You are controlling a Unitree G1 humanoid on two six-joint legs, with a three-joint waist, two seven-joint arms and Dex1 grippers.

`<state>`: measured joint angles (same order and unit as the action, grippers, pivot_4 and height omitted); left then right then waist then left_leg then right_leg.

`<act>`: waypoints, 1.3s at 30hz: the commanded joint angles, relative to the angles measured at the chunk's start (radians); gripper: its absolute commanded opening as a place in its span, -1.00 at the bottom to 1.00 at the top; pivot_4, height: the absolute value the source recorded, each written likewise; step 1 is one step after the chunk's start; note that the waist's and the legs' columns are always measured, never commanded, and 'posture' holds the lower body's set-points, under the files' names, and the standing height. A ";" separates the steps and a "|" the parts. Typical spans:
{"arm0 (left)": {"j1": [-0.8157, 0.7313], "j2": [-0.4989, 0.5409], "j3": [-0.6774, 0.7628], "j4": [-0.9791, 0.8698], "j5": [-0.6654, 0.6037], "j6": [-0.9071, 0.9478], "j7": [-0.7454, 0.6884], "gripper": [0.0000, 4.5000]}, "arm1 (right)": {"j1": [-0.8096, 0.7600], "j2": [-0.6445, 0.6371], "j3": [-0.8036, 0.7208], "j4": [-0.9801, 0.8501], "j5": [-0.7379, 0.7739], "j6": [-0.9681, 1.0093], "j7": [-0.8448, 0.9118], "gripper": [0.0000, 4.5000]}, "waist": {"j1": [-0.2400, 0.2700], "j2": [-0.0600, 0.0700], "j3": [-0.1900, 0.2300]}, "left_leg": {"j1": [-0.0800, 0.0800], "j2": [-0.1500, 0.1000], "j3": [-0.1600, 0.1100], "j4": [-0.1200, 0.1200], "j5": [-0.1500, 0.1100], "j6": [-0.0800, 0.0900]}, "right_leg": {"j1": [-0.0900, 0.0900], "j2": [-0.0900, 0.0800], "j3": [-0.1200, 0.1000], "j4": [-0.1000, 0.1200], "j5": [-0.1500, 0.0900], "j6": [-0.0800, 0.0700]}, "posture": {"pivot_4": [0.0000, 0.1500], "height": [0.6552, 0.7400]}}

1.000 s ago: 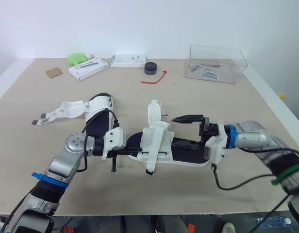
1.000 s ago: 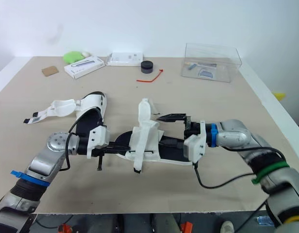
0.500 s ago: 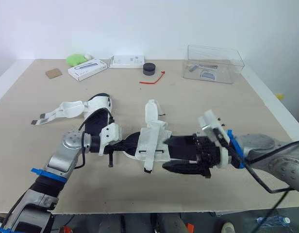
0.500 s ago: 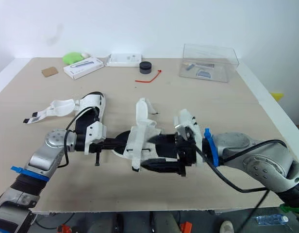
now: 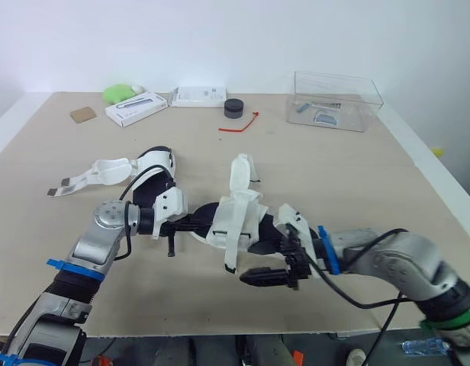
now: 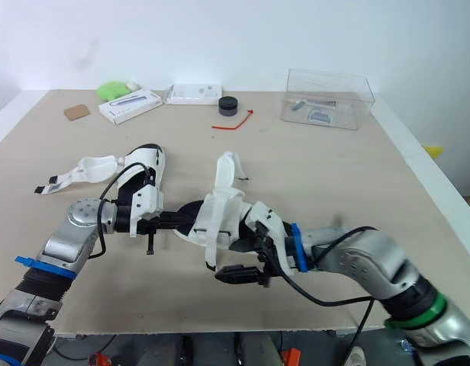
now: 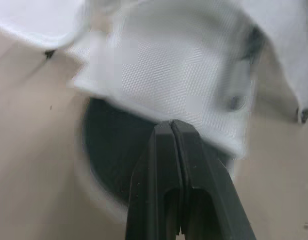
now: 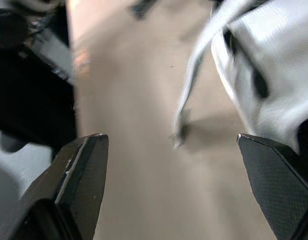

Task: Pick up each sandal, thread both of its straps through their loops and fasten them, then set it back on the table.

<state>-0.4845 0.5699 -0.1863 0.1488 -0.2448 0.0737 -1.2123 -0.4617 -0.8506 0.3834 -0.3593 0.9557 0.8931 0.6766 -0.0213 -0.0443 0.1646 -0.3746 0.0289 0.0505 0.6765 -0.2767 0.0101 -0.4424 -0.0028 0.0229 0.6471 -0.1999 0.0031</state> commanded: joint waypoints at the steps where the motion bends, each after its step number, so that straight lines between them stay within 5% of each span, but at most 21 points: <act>1: 0.004 0.003 0.015 -0.038 -0.016 0.008 -0.003 -1.00 | -0.025 0.019 -0.049 0.019 -0.071 -0.012 0.034 0.97 | 0.000 0.000 0.000 | 0.000 0.000 0.000 0.000 0.000 0.000 | 0.000 0.000 0.000 0.000 0.000 0.000 | 1.00 1.00; 11: 0.018 -0.005 0.015 -0.049 -0.010 0.011 0.011 -1.00 | -0.043 0.086 -0.108 0.026 -0.109 0.061 0.112 0.97 | 0.000 0.000 0.000 | -0.001 0.000 0.000 0.000 0.000 0.000 | 0.000 0.000 0.000 -0.001 0.000 0.000 | 1.00 1.00; 16: 0.014 -0.012 0.018 -0.042 -0.007 0.007 0.025 -1.00 | -0.056 0.140 -0.163 -0.012 -0.030 0.186 0.089 0.97 | 0.000 0.000 0.000 | -0.001 0.000 -0.001 0.000 0.000 0.000 | 0.000 0.000 0.000 -0.001 0.000 0.000 | 1.00 1.00; 25: 0.016 -0.025 0.018 -0.050 -0.010 0.011 0.041 -1.00 | -0.061 0.230 -0.144 -0.018 -0.121 0.245 -0.026 0.97 | 0.000 0.000 0.000 | -0.001 -0.001 -0.001 0.000 0.000 0.000 | 0.000 -0.001 0.000 -0.001 0.000 0.000 | 1.00 1.00; 35: 0.029 -0.023 0.017 -0.060 -0.011 0.017 0.048 -1.00 | -0.038 0.275 -0.211 -0.054 -0.066 0.362 -0.056 -0.97 | 0.000 0.000 0.000 | -0.002 -0.001 -0.001 0.000 0.000 0.000 | 0.000 -0.001 -0.001 -0.001 0.000 0.000 | 1.00 1.00; 39: 0.032 -0.022 0.015 -0.062 -0.010 0.018 0.047 -1.00 | -0.057 0.297 -0.252 -0.034 -0.022 0.422 -0.057 -0.97 | 0.000 0.000 0.000 | -0.002 -0.001 -0.001 0.000 0.000 0.000 | 0.000 -0.001 -0.001 -0.001 0.000 0.000 | 1.00 1.00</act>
<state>-0.4548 0.5440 -0.1861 0.1178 -0.2444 0.0938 -1.1645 -0.4987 -0.5626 0.1768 -0.3769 0.8969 1.2978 0.6223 -0.0211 -0.0443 0.1646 -0.3761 0.0279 0.0491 0.6767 -0.2770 0.0105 -0.4423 -0.0037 0.0221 0.6465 -0.1999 0.0035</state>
